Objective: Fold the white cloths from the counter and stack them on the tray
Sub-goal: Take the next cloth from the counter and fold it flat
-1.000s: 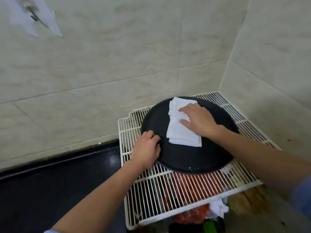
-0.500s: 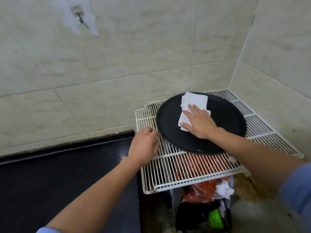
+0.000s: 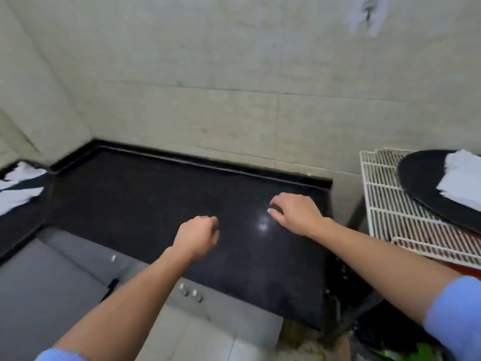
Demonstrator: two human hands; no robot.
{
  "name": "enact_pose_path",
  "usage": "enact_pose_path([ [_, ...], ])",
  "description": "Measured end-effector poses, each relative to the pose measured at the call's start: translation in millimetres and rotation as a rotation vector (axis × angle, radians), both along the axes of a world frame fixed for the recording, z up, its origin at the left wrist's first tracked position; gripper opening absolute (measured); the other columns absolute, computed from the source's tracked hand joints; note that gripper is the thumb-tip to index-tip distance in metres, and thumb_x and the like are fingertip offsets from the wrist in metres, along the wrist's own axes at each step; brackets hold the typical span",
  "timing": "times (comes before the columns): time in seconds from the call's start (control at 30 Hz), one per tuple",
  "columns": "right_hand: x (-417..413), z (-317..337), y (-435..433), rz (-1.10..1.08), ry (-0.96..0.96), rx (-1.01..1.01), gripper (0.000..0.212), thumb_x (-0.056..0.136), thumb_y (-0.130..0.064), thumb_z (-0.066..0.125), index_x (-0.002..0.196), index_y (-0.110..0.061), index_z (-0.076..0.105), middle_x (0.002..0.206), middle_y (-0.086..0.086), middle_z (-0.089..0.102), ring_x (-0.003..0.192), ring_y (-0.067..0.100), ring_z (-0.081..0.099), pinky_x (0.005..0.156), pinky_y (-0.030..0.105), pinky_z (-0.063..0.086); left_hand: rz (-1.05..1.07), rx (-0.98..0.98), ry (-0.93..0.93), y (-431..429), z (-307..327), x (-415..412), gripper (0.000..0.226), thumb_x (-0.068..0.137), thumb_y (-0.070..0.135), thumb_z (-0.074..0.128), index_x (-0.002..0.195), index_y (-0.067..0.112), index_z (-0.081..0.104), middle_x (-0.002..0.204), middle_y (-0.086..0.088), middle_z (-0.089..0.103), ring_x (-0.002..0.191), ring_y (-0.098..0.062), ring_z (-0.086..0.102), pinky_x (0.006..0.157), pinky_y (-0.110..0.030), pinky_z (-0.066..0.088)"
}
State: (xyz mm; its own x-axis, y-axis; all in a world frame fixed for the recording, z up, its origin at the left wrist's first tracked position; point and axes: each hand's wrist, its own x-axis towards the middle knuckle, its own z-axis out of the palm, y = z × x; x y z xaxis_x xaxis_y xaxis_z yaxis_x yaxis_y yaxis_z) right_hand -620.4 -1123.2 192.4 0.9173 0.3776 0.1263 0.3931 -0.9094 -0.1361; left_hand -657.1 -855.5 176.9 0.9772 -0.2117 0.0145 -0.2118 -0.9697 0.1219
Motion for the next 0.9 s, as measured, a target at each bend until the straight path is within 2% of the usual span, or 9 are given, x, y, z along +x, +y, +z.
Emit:
enact_pose_path([
  [0.27, 32.2, -19.2, 201.4, 0.358, 0.029, -0.021, 0.03, 0.097, -0.046, 0.041, 0.109, -0.025, 0.059, 0.107, -0.005, 0.061, 0.097, 0.021, 0.061, 0.077, 0.034, 0.047, 0.37, 0.008, 0.001, 183.3, -13.1, -50.4, 0.018, 0.088, 0.03, 0.047, 0.096, 0.022, 0.061, 0.103, -0.003, 0.067, 0.097, -0.028, 0.061, 0.075, -0.036, 0.051],
  [0.37, 57.3, -32.0, 272.7, 0.453, 0.048, -0.021, 0.03, 0.096, -0.047, 0.041, 0.109, -0.025, 0.059, 0.107, -0.005, 0.062, 0.098, 0.021, 0.061, 0.077, 0.034, 0.047, 0.464, 0.028, 0.041, 237.5, -21.6, -52.3, 0.025, 0.09, 0.03, 0.047, 0.107, 0.019, 0.06, 0.107, -0.007, 0.067, 0.1, -0.03, 0.061, 0.078, -0.037, 0.051],
  [0.53, 104.8, -45.6, 395.1, 0.577, 0.084, 0.015, 0.03, 0.095, -0.047, 0.043, 0.108, -0.026, 0.06, 0.109, -0.005, 0.063, 0.097, 0.021, 0.062, 0.077, 0.034, 0.047, 0.636, 0.053, 0.097, 331.6, -14.1, -41.8, 0.026, 0.089, 0.03, 0.048, 0.108, 0.017, 0.06, 0.108, -0.008, 0.067, 0.1, -0.03, 0.061, 0.079, -0.037, 0.051],
  [0.7, 136.3, -38.5, 515.0, 0.75, 0.092, 0.007, 0.031, 0.095, -0.047, 0.043, 0.112, -0.025, 0.059, 0.11, -0.003, 0.063, 0.098, 0.022, 0.062, 0.078, 0.036, 0.048, 0.827, 0.027, 0.048, 417.8, 3.4, -36.7, 0.028, 0.091, 0.03, 0.049, 0.113, 0.019, 0.06, 0.109, -0.006, 0.067, 0.1, -0.028, 0.061, 0.078, -0.035, 0.049],
  [0.9, 156.0, -43.4, 638.8, 0.893, 0.093, -0.035, 0.032, 0.095, -0.047, 0.042, 0.111, -0.025, 0.059, 0.11, -0.001, 0.063, 0.096, 0.023, 0.062, 0.075, 0.037, 0.048, 0.968, -0.002, 0.106, 510.2, -14.4, -36.0, 0.028, 0.091, 0.032, 0.047, 0.114, 0.02, 0.058, 0.11, -0.006, 0.066, 0.105, -0.028, 0.058, 0.076, -0.033, 0.045],
])
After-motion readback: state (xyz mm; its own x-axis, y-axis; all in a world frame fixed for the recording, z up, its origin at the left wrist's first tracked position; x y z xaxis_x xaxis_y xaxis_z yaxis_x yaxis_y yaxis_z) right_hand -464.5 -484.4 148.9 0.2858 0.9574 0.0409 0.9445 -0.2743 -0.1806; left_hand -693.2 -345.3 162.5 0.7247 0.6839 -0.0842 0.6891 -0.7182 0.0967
